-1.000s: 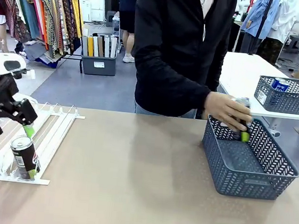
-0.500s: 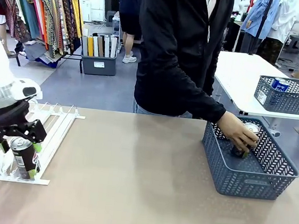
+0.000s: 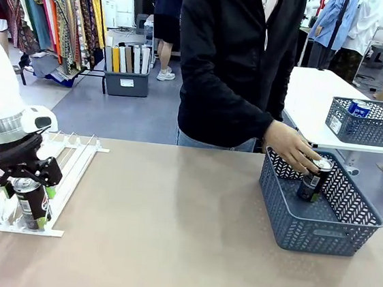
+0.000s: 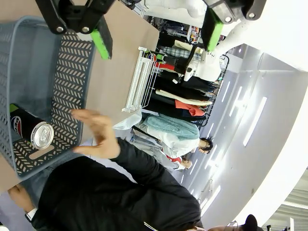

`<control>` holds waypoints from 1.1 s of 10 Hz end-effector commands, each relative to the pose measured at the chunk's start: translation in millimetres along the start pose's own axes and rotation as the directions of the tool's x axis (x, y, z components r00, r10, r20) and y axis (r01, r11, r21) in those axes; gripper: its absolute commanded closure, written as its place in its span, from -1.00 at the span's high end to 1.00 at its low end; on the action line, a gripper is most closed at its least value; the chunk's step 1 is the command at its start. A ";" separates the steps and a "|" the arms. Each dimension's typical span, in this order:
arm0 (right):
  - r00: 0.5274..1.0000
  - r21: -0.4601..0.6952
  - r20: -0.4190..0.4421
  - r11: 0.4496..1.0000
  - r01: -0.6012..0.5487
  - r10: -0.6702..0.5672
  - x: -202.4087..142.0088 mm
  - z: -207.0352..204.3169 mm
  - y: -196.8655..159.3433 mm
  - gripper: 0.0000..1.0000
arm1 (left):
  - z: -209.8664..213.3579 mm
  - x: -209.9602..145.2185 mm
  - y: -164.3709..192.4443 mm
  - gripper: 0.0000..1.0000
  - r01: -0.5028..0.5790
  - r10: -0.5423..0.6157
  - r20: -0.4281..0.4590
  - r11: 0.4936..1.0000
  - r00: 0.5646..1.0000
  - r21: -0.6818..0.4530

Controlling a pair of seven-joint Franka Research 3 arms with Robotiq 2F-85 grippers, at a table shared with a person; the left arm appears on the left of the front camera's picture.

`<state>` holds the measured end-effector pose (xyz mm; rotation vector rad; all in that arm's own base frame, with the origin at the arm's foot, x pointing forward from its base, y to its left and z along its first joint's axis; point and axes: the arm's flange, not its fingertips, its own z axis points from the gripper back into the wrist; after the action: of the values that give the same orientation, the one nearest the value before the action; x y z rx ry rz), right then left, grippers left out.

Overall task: Retrieve and store the cans from the dispenser.
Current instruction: Pick up one can from the Automatic Can Dispenser and place it in the middle of the table.

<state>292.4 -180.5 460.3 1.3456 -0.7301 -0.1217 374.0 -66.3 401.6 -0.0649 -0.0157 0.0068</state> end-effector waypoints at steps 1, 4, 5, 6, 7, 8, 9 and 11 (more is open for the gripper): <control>1.000 0.017 0.015 1.000 -0.004 0.003 3.1 -1.5 3.6 1.00 | -0.3 1.1 -4.9 0.75 -0.015 0.014 0.020 0.999 1.000 0.032; 1.000 0.017 0.015 1.000 -0.004 0.003 3.1 -1.5 3.6 1.00 | 0.2 -0.1 -5.6 -1.00 -0.014 0.013 0.020 0.999 1.000 0.034; 1.000 0.017 0.015 1.000 -0.004 0.003 3.1 -1.5 3.6 1.00 | 0.4 0.4 -5.4 -1.00 -0.015 0.014 0.023 0.999 1.000 0.033; 1.000 0.017 0.015 1.000 -0.004 0.003 3.1 -1.5 3.6 1.00 | 1.1 -0.2 -5.6 -1.00 -0.015 0.015 0.027 0.999 1.000 0.032; 1.000 0.017 0.015 1.000 -0.004 0.003 3.1 -1.5 3.6 1.00 | 1.5 -0.1 -5.6 -1.00 -0.014 0.013 0.028 0.999 1.000 0.031; 1.000 0.017 0.015 1.000 -0.004 0.003 3.1 -1.5 3.6 1.00 | 2.3 0.4 -5.5 -1.00 -0.015 0.014 0.033 0.999 0.999 0.038; 1.000 0.017 0.015 1.000 -0.004 0.003 3.1 -1.5 3.6 1.00 | 12.3 -1.6 -4.3 -1.00 -0.001 0.000 0.043 0.999 0.999 0.041; 1.000 0.017 0.015 1.000 -0.004 0.003 3.1 -1.5 3.6 1.00 | 62.1 -10.7 -3.2 -1.00 0.057 -0.061 0.090 0.997 0.994 0.043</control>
<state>292.4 -180.5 460.2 1.3457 -0.7300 -0.1219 368.3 -67.3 428.1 -0.0327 -0.0548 -0.0194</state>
